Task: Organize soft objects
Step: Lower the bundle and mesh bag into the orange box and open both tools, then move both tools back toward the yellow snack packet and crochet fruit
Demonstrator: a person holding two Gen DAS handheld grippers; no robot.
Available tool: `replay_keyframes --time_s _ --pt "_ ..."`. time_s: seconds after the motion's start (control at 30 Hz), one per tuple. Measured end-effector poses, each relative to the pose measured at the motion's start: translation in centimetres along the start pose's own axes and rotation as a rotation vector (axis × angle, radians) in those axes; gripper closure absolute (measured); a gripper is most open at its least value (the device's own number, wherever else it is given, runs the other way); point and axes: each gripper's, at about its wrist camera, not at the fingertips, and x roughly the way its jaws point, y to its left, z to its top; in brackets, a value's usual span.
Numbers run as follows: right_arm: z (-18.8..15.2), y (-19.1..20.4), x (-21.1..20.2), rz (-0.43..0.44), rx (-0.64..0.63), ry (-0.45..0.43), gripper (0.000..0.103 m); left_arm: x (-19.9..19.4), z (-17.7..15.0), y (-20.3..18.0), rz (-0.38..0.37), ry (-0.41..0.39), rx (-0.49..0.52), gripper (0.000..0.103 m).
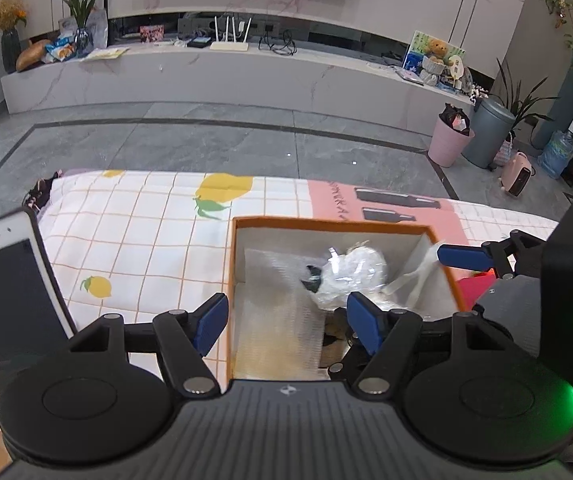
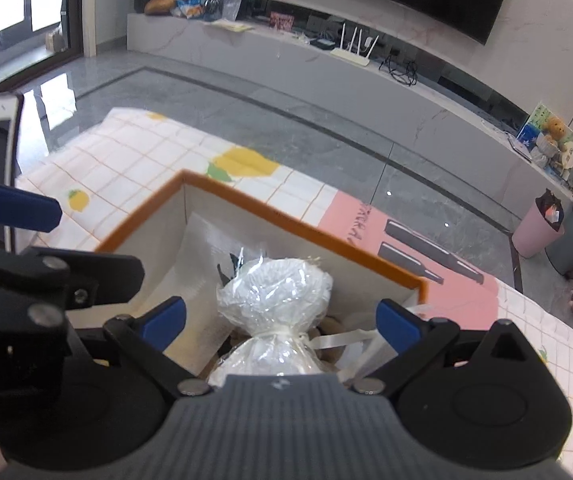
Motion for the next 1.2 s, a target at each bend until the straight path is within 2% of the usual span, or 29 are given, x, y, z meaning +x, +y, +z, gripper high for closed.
replay_keyframes --time_s 0.2,0.43,0.5,0.6,0.73,0.8,0.97,1.03,1.2 --pt "-0.8 -2.4 -6.0 0.016 0.043 -0.069 0.004 -4.2 0.7 -3.2 -0.020 -0.034 0.016 0.023" --pt "-4.5 -6.3 -14.7 0.034 0.101 -0.145 0.003 -8.7 0.3 -8.8 -0.045 -0.101 0.073 0.023" --pt "-6.3 -7.7 -17.2 0.021 0.112 -0.170 0.003 -9.5 -0.6 -10.3 -0.067 -0.114 0.083 0.023" --pt "-9.2 -9.8 -20.5 0.004 0.139 -0.201 0.003 -10.4 -2.9 -12.2 -0.058 -0.162 0.095 0.023" --pt "-14.1 -12.2 -23.4 0.000 0.195 -0.239 0.003 -10.8 -6.6 -14.8 -0.088 -0.209 0.144 0.023" --pt "-16.7 -13.5 -24.0 -0.005 0.228 -0.256 0.003 -10.5 -8.8 -16.5 -0.105 -0.229 0.199 0.022" --pt "-22.7 -15.8 -23.2 -0.066 0.263 -0.292 0.003 -8.1 -13.7 -20.1 -0.162 -0.228 0.251 0.022" --pt "-24.5 -16.7 -22.0 -0.056 0.293 -0.297 0.003 -6.9 -15.3 -21.4 -0.156 -0.240 0.274 0.022" --pt "-28.1 -18.7 -18.9 -0.005 0.383 -0.307 0.003 -3.9 -17.9 -23.8 -0.177 -0.212 0.325 0.022"
